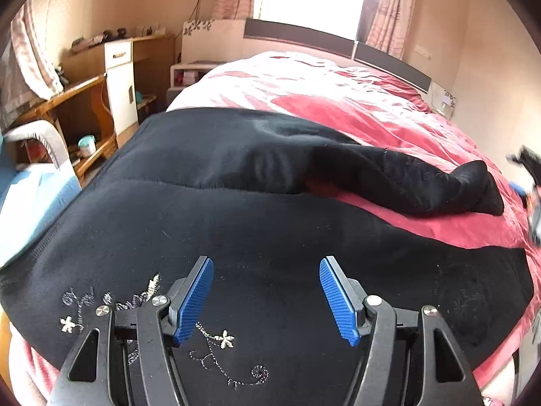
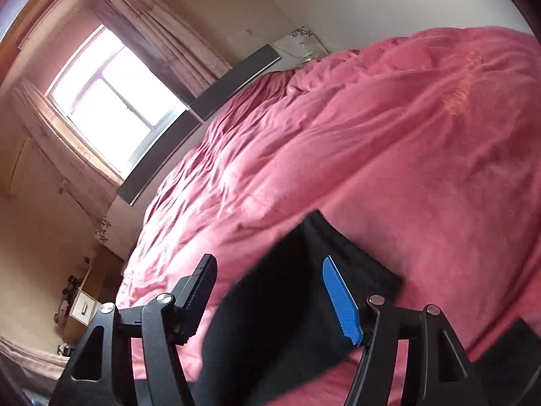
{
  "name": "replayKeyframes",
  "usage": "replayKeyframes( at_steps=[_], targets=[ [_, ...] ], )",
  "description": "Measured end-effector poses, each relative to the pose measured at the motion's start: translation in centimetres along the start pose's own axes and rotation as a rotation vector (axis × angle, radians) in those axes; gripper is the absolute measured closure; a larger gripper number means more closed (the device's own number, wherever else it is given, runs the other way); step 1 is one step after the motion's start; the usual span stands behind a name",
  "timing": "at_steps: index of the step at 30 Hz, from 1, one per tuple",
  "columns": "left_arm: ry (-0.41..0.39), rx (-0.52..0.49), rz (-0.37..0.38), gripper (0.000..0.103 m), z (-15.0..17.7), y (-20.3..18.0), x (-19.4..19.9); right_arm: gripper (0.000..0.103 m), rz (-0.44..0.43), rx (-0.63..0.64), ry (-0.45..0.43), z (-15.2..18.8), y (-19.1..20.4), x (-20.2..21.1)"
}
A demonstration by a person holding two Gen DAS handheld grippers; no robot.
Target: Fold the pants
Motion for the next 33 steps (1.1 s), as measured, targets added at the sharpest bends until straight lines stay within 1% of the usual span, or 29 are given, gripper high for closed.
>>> replayKeyframes(
  at_steps=[2,4,5,6,8,11,12,13,14,15,16,18,19,21,22,23,24,25,26,28,30,32,33],
  targets=[
    [0.015,0.015,0.009,0.036,0.4,-0.1,-0.6,0.037,0.03,-0.013,0.038,2.0,-2.5,1.0],
    [0.018,0.009,0.016,0.036,0.8,-0.5,-0.8,0.04,0.057,-0.027,0.099,4.3,-5.0,1.2],
    [0.014,-0.002,0.022,0.036,0.9,-0.8,-0.8,0.047,0.06,-0.035,0.135,5.4,-6.1,0.9],
    [0.012,-0.011,0.023,0.036,1.0,-1.0,-0.8,0.054,0.061,-0.041,0.149,5.8,-6.7,0.5],
    [0.016,-0.04,0.028,0.036,1.2,-1.5,-0.7,0.054,0.068,-0.071,0.16,6.4,-7.7,-0.7],
    [0.003,-0.06,0.022,0.036,1.0,-1.8,-0.2,0.054,0.064,-0.134,0.137,5.7,-8.0,-2.9],
    [0.002,-0.062,0.02,0.036,0.9,-1.7,-0.2,0.054,0.071,-0.15,0.142,5.5,-7.9,-3.9],
    [0.002,-0.062,0.018,0.036,0.8,-1.7,-0.1,0.056,0.076,-0.156,0.15,5.3,-7.6,-4.2],
    [0.0,-0.06,0.014,0.036,0.8,-1.6,-0.1,0.079,0.067,-0.146,0.154,5.0,-6.9,-4.5],
    [0.0,-0.06,0.01,0.036,0.7,-1.5,-0.1,0.09,0.061,-0.099,0.158,4.6,-5.8,-4.5],
    [0.002,-0.057,0.008,0.036,0.7,-1.4,-0.1,0.09,0.061,-0.049,0.145,4.1,-4.8,-4.1],
    [0.006,-0.047,0.009,0.036,0.6,-1.3,-0.3,0.091,0.005,0.017,0.086,2.1,-2.4,-2.3],
    [0.009,-0.042,0.008,0.036,0.6,-1.3,-0.4,0.091,0.004,0.042,0.049,1.0,-1.8,-1.2],
    [0.011,-0.038,0.007,0.036,0.6,-1.1,-0.4,0.092,0.04,0.074,-0.019,-0.8,-2.3,0.6],
    [0.009,-0.036,0.007,0.036,0.6,-1.0,-0.3,0.092,0.08,0.079,-0.035,-1.3,-3.2,1.1],
    [0.009,-0.031,0.004,0.036,0.5,-0.9,-0.3,0.092,0.15,0.075,-0.034,-1.5,-5.2,1.2],
    [0.011,-0.027,0.003,0.036,0.5,-0.7,-0.3,0.092,0.197,0.063,-0.018,-1.1,-6.7,1.1],
    [0.013,-0.023,0.006,0.036,0.5,-0.6,-0.3,0.092,0.241,0.044,0.024,-0.2,-8.6,0.5],
    [0.015,-0.016,0.006,0.036,0.5,-0.5,-0.3,0.092,0.276,0.032,0.077,1.0,-10.3,-0.4],
    [0.019,-0.012,-0.003,0.036,0.5,-0.2,-0.2,0.091,0.311,0.042,0.139,3.1,-12.1,-1.2],
    [0.021,-0.003,-0.003,0.036,0.3,0.2,-0.1,0.09,0.347,0.101,0.136,4.0,-12.7,-1.5],
    [0.013,-0.005,-0.016,0.036,0.1,0.6,0.2,0.086,0.385,0.167,0.126,4.2,-12.1,-1.5],
    [0.011,-0.004,-0.017,0.036,0.1,0.7,0.3,0.078,0.418,0.193,0.13,4.4,-11.9,-1.2]
  ],
)
Point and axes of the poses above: each gripper's, at about its wrist camera, not at the fingertips, and x roughly against the way its jaws point, y to its left, z to its underside, the point moved 10 cm from there along -x, roughly the way its jaws point, and after that the axes turned 9 degrees about -y, right-handed, at the moved point
